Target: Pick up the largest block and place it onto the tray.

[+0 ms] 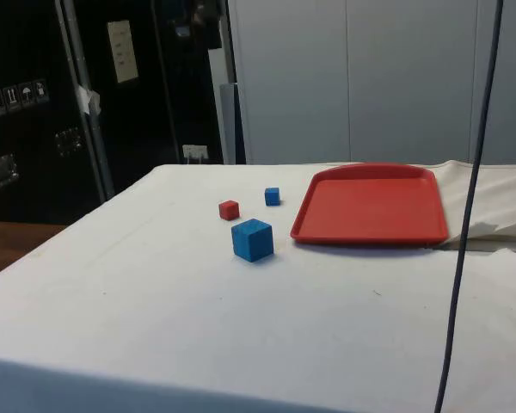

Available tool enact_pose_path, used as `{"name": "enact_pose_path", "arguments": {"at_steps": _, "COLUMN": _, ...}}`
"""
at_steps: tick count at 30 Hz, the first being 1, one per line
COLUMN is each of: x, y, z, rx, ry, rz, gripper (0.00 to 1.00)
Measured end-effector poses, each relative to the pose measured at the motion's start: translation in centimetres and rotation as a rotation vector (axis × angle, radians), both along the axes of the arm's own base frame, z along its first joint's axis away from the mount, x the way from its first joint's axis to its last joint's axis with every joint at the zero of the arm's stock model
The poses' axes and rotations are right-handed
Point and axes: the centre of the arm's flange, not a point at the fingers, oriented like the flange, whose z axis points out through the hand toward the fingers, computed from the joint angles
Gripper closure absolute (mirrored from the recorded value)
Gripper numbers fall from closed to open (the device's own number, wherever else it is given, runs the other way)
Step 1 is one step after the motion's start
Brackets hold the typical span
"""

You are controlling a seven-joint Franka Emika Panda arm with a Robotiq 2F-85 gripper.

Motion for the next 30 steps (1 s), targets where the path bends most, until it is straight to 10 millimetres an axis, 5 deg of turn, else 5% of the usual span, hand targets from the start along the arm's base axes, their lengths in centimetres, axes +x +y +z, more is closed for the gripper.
{"name": "enact_pose_path", "arguments": {"at_steps": 21, "x": 2.3, "y": 3.4, "z": -6.0, "rx": -0.018, "ry": 0.012, "rz": 0.022, "gripper": 0.0}}
{"name": "enact_pose_path", "arguments": {"at_steps": 30, "x": 1.6, "y": 3.7, "z": -9.0, "rx": -0.022, "ry": 0.029, "rz": 0.046, "gripper": 0.0}}
